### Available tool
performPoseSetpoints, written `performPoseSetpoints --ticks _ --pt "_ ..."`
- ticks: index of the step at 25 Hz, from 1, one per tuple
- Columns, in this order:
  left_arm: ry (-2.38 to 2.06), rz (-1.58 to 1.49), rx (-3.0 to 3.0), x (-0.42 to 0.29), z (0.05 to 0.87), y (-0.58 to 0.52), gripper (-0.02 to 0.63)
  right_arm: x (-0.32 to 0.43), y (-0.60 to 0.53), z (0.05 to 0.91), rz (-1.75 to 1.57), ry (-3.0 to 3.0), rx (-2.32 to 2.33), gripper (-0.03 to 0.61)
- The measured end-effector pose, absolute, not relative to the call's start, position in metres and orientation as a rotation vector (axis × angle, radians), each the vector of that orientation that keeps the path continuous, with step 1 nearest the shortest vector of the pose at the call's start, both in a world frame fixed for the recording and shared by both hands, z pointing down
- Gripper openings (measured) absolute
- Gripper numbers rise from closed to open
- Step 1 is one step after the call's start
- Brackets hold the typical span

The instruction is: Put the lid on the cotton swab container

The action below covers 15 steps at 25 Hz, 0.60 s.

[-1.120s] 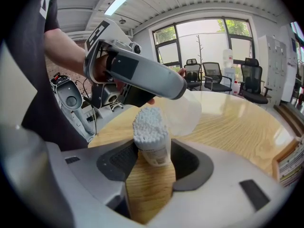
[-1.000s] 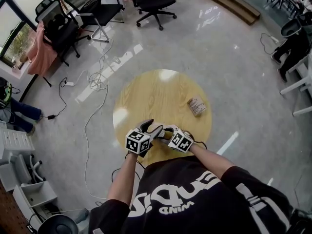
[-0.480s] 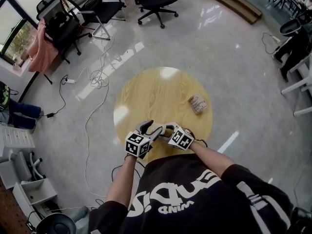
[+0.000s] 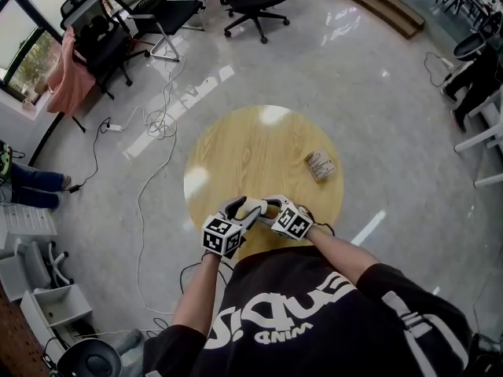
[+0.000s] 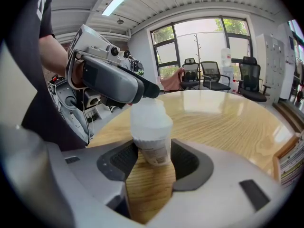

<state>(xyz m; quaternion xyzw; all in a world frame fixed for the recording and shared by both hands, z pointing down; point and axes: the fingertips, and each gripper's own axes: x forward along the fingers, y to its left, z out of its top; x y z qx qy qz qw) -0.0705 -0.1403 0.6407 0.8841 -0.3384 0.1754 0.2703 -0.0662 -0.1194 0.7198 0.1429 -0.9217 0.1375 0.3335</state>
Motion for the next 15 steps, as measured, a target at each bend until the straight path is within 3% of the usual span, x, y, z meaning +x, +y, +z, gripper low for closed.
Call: performPoseSetpoints --ticks 15 --pt "-1.000 0.607 2.429 -0.072 0.652 -0.131 0.212 -0.066 -0.114 0.720 0.374 -2.412 0.383 0.212"
